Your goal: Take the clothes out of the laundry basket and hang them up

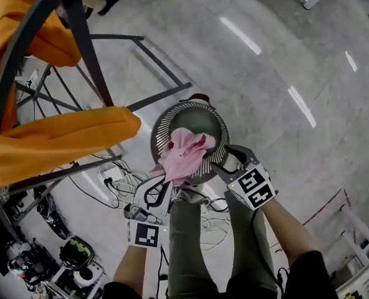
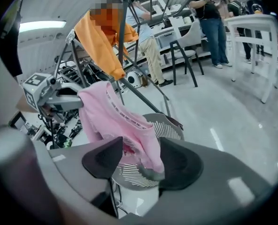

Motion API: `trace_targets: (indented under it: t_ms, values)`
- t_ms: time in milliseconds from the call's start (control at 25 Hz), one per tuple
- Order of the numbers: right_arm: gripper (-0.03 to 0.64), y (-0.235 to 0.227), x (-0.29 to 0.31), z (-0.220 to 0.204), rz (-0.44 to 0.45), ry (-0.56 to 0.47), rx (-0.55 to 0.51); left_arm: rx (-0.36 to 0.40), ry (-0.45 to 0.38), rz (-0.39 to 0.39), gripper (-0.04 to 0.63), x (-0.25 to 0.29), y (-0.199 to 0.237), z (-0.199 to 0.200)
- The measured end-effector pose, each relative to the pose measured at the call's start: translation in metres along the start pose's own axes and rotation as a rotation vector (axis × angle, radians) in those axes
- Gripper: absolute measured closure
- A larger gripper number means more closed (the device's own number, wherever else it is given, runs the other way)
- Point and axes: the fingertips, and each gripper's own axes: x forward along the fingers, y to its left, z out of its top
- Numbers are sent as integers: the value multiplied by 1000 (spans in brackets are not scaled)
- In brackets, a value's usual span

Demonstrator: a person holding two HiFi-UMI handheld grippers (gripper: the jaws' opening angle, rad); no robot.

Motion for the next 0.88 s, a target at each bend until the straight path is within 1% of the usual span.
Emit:
trace_targets:
  t_ms: [80,200,320,360,440,520,600,680,720,840,880]
  values:
    - [373,7,1,3,49,6,-14,30,-53,-14,568,-19,4,28]
    - [366,15,2,12,95,-1,-52,62,-115,-42,568,-44,8,56]
    - [325,19,6,26,139,-12,-105,80,-152,-64,568,-58,10,70]
    - [316,22,8,29,168,-10,-124,79,-159,-71,568,-61,11,72]
    - [320,33,17,34,247,0,-162,71,-168,-78,568,-65,15,72]
    - [391,43,24,39,290,-7,-195,68,-173,-69,568,-70,19,69]
    - [587,47,23,47,278,-24,-216,67,-176,-37,566,-76,25,68]
    - [595,49,15,59,250,-44,-220,56,-158,16,566,-82,35,66]
    - [597,49,8,65,233,-56,-218,40,-134,47,566,-84,39,61]
    - [598,48,-17,88,170,-101,-214,-30,-20,144,566,-86,48,41]
    - [598,49,-29,99,147,-118,-216,-38,5,170,566,-85,50,37]
